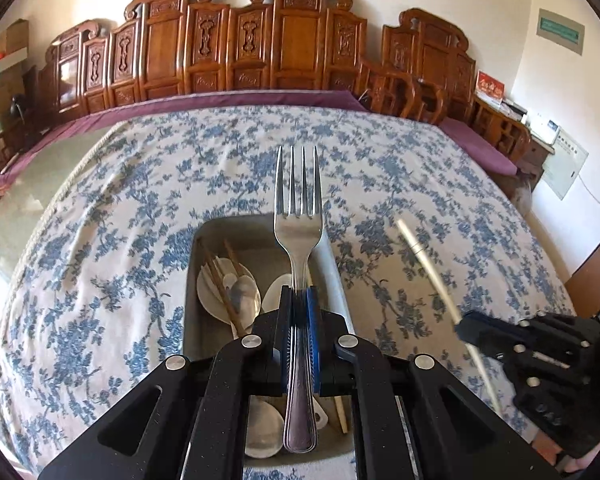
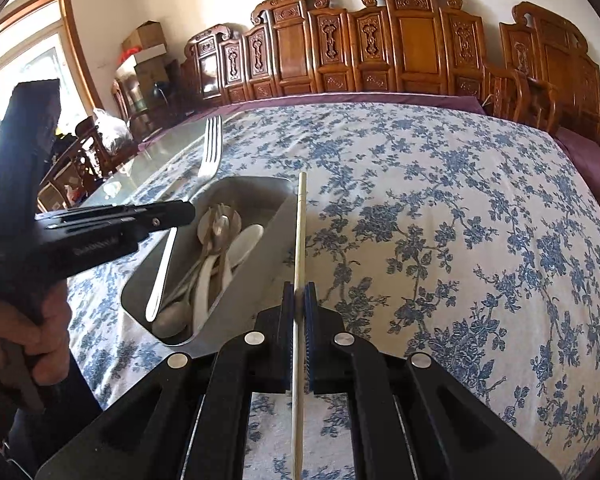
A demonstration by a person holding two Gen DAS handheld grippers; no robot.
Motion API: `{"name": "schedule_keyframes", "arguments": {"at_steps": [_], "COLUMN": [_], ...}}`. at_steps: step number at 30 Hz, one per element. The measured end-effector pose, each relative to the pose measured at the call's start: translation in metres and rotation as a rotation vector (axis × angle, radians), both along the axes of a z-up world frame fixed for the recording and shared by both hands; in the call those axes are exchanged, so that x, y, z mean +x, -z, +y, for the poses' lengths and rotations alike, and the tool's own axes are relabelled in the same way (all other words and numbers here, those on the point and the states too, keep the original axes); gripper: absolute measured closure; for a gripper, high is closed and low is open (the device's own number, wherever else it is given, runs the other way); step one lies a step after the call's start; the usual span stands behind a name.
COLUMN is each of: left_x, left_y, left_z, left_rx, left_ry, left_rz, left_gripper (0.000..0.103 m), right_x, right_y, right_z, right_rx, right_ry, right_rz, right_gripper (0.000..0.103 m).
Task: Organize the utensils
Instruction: 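Carry the metal fork into the tray and open the left gripper, then lower the wooden chopstick into the tray and open the right gripper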
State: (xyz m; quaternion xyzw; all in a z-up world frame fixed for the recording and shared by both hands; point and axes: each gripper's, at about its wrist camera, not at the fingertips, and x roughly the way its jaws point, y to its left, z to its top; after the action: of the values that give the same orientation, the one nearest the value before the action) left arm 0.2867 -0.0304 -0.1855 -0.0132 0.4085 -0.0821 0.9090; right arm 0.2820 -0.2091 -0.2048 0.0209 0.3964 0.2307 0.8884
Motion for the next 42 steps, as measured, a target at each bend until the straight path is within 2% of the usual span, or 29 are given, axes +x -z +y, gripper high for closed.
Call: {"name": "schedule_keyframes", "arguments": {"at_steps": [7,19,25,37,42], "left_x": [0.020,0.028,0.021,-0.022,-0.036], "left_y": [0.032,0.055,0.047,0.017,0.003], "left_z": [-0.004,-0.015,-0.014,0.012,0.023], "left_rx": [0.006,0.021,0.041,0.070,0.075], "left_ry": [-0.008,0.003,0.009,0.003,-0.003], "left_rz": [0.076,0.133,0.112,0.059,0.039], "left_gripper": [0.097,0.097,0.096,0.096,0.095], "right_x": [0.008,0.008,0.008,0.008,0.003], "right_y": [0.004,0.001,0.002,0.011,0.001], "right_z": [-0.006,0.000,0.002,0.006,0.010], "right_rx": [0.008,0.013,0.002,-0.025,-0.036], "right_ry": [0.012,-0.003,-0.005,0.014,0.027], "right_rz": [0.013,0.005,0.008,0.034,0.022], "right_gripper": [0.097,0.097,0.097,0.097,0.097]}}
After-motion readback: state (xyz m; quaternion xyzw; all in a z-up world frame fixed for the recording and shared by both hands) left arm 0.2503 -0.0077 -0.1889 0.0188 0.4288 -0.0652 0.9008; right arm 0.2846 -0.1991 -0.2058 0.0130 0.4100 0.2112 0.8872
